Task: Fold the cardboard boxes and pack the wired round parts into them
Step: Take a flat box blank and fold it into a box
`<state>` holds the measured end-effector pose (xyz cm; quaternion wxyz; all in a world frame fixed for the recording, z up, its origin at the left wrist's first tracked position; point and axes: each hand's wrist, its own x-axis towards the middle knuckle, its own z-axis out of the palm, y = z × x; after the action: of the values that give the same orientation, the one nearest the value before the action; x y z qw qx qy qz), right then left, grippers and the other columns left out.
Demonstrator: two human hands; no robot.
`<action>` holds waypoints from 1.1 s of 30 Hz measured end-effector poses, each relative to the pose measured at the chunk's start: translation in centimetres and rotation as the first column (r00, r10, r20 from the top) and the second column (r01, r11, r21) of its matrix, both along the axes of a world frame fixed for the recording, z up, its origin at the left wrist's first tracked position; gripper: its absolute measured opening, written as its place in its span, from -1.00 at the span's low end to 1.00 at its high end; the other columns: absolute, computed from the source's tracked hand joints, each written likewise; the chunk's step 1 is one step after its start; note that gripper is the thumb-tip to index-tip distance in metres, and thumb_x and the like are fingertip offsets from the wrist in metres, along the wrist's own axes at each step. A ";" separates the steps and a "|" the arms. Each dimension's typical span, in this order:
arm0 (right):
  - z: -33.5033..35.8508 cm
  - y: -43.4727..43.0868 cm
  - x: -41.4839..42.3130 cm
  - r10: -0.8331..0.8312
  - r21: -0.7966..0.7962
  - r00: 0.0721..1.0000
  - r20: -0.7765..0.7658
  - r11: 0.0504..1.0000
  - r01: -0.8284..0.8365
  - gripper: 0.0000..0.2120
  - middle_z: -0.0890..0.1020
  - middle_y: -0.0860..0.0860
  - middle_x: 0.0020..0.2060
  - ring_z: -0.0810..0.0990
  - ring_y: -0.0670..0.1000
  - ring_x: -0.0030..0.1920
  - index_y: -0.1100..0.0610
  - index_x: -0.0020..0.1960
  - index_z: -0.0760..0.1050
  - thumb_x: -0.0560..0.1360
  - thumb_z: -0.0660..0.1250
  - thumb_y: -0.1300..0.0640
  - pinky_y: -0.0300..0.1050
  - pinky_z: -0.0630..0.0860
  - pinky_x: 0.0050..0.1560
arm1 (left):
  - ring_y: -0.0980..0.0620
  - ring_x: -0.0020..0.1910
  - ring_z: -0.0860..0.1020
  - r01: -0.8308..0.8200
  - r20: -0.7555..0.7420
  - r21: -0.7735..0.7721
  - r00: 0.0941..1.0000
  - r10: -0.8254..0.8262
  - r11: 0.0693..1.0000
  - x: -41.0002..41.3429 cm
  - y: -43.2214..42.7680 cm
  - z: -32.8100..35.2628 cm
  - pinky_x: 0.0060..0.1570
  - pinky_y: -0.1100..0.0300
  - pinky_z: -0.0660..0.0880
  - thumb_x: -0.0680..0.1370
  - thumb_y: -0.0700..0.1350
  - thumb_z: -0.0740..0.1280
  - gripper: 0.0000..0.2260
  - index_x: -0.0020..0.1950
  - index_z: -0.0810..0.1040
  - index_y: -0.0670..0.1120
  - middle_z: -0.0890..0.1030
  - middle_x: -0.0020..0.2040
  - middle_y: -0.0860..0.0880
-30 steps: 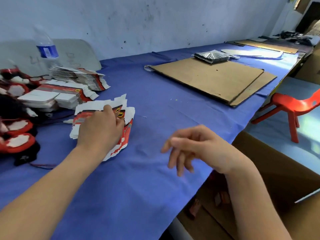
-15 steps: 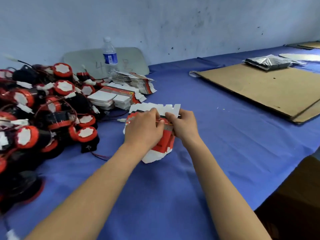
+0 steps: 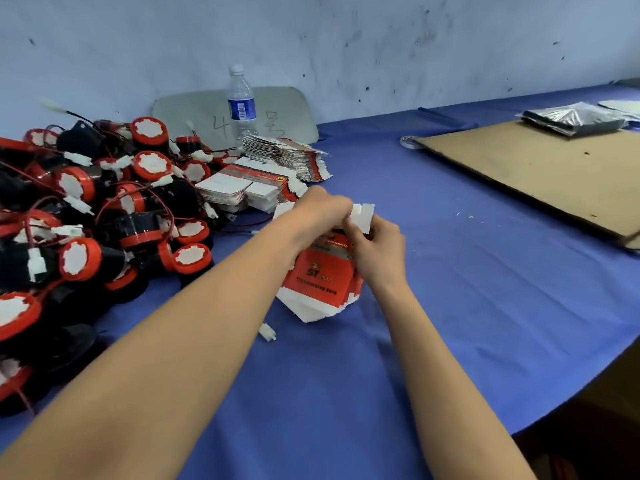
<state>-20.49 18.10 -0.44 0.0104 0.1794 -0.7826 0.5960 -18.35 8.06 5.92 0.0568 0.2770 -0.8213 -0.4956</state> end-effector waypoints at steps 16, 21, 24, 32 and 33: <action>0.0 4.3 -2.7 -0.338 -0.598 0.886 0.316 0.655 0.463 -0.83 0.57 -0.07 -0.31 0.49 -0.06 -0.29 0.03 -0.19 0.51 0.57 0.27 0.17 -0.12 0.45 -0.23 | 0.15 -0.67 0.37 -0.311 -0.063 0.674 0.879 0.472 0.670 1.2 -4.3 -2.3 -0.63 0.35 0.38 0.60 -0.31 0.19 -0.83 -0.15 0.48 -0.15 0.46 -0.44 -0.01; 0.6 3.8 -1.2 -0.002 -0.673 0.983 0.183 0.729 0.127 -0.86 0.64 -0.12 -0.35 0.58 -0.09 -0.33 0.08 -0.14 0.54 0.59 0.28 0.17 -0.19 0.54 -0.31 | -0.05 0.12 0.54 -0.277 -0.302 -0.022 0.918 0.258 0.960 3.1 -3.0 -0.6 0.15 0.02 0.51 0.56 -0.12 0.30 -0.85 0.12 0.53 -0.04 0.56 0.07 -0.02; 1.5 4.1 0.0 -0.034 -0.603 0.998 0.046 0.796 0.055 -0.86 0.62 -0.16 -0.37 0.55 -0.11 -0.37 0.07 -0.12 0.54 0.59 0.27 0.15 -0.23 0.48 -0.37 | 0.04 0.04 0.57 -0.064 -0.453 0.146 0.883 0.124 0.987 7.0 -1.5 0.3 0.07 0.08 0.54 0.60 -0.16 0.28 -0.78 0.22 0.50 0.01 0.60 0.00 0.08; 3.4 2.4 7.8 0.202 -0.449 0.946 -0.253 0.842 -0.300 -0.87 0.66 -0.21 -0.23 0.59 -0.21 -0.22 -0.16 -0.10 0.59 0.53 0.28 0.01 -0.29 0.51 -0.24 | 0.29 0.38 0.30 -0.147 -0.620 -0.346 0.777 -0.109 0.927 15.5 0.4 -2.7 0.32 0.44 0.25 0.48 0.01 0.37 -0.36 0.45 0.13 0.34 0.31 0.39 0.11; 3.2 1.3 8.9 0.290 -0.445 0.925 -0.244 0.815 -0.372 -0.85 0.67 -0.19 -0.16 0.62 -0.19 -0.15 -0.15 -0.05 0.58 0.56 0.26 0.04 -0.28 0.54 -0.16 | 0.27 0.40 0.28 -0.172 -0.622 -0.365 0.776 -0.102 0.915 16.2 0.0 -3.0 0.33 0.43 0.25 0.47 0.04 0.38 -0.35 0.44 0.14 0.38 0.30 0.39 0.08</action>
<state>-11.57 19.43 2.73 0.0152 0.3534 -0.5617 0.7479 -2.19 8.03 2.88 0.3928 0.0931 -0.8328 -0.3788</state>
